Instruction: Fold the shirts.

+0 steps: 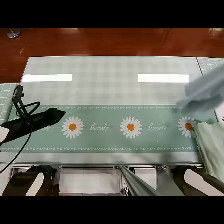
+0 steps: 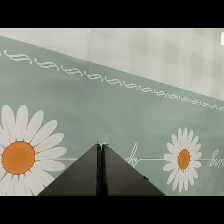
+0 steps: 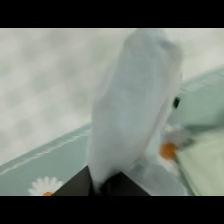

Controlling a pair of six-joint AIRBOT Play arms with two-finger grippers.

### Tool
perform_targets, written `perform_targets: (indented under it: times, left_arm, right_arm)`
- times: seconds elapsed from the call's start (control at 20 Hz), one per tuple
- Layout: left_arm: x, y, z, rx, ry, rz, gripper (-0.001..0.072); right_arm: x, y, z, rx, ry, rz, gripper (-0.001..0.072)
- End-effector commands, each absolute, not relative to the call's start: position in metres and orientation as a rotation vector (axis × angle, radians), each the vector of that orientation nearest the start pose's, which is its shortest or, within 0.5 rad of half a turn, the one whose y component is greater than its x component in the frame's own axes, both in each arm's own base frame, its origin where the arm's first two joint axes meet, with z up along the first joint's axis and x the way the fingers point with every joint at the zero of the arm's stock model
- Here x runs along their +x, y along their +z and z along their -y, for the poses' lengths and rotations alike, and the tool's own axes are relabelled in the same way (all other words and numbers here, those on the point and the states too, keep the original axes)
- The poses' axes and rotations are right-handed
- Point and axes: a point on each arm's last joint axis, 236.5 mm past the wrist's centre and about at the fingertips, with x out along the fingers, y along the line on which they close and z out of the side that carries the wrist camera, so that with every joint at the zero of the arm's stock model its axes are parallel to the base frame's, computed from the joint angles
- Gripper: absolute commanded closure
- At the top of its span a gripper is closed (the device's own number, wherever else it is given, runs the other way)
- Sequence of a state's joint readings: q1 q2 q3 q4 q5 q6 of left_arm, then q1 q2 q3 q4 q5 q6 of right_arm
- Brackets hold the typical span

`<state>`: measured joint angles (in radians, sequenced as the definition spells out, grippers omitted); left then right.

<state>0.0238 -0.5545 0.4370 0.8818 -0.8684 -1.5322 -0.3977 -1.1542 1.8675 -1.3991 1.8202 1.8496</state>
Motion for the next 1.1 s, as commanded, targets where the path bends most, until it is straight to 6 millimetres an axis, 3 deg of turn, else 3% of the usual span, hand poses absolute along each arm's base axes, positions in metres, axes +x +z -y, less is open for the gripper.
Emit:
perform_targets:
  times: [0.0, 0.1, 0.2, 0.35, 0.45, 0.55, 0.6, 0.65, 0.7, 0.75, 0.85, 0.9, 0.95, 1.05]
  left_arm:
    - [0.268, 0.03, 0.109, -0.648, -0.262, -0.923, 0.0665]
    - [0.268, 0.03, 0.109, -0.648, -0.262, -0.922, 0.0665]
    - [0.268, 0.03, 0.109, -0.648, -0.262, -0.922, 0.0665]
    - [0.268, 0.03, 0.109, -0.648, -0.262, -0.922, 0.0666]
    - [0.269, 0.032, 0.111, -0.658, -0.269, -0.919, 0.0665]
    - [0.277, 0.047, 0.109, -0.513, -0.338, -0.853, 0.0665]
    - [0.29, 0.065, 0.102, -0.487, -0.332, -0.799, 0.0666]
    - [0.306, 0.087, 0.093, -0.489, -0.311, -0.747, 0.0665]
    - [0.324, 0.112, 0.083, -0.487, -0.294, -0.701, 0.0666]
    - [0.342, 0.141, 0.076, -0.473, -0.293, -0.658, 0.0666]
    - [0.369, 0.192, 0.087, -0.371, -0.393, -0.641, 0.0666]
    - [0.379, 0.215, 0.102, -0.334, -0.462, -0.658, 0.0666]
    - [0.386, 0.233, 0.119, -0.296, -0.532, -0.675, 0.0666]
    - [0.4, 0.253, 0.154, -0.218, -0.63, -0.688, 0.0667]
  right_arm:
    - [0.197, 0.231, 0.159, 0.585, -0.763, -1.051, 0.069]
    - [0.126, 0.211, 0.182, 0.606, -1.014, -1.073, 0.069]
    - [0.067, 0.187, 0.185, 0.63, -1.187, -1.128, 0.069]
    - [0.014, 0.14, 0.165, 0.754, -1.326, -1.208, 0.0663]
    - [0.005, 0.12, 0.164, 0.826, -1.386, -1.188, 0.0112]
    - [0.044, 0.129, 0.187, 0.792, -1.246, -1.115, 0.0079]
    - [0.077, 0.141, 0.196, 0.789, -1.139, -1.062, 0.0085]
    - [0.112, 0.153, 0.2, 0.804, -1.027, -1.023, 0.0139]
    - [0.154, 0.164, 0.193, 0.839, -0.867, -1.009, 0.0152]
    - [0.199, 0.174, 0.174, 0.9, -0.682, -1.018, 0.0258]
    - [0.284, 0.195, 0.114, 0.938, -0.276, -1.047, 0.0634]
    - [0.326, 0.207, 0.078, 0.875, -0.083, -1.028, 0.069]
    - [0.363, 0.217, 0.041, 0.775, 0.052, -0.987, 0.069]
    - [0.41, 0.22, -0.023, 0.53, 0.191, -0.906, 0.069]
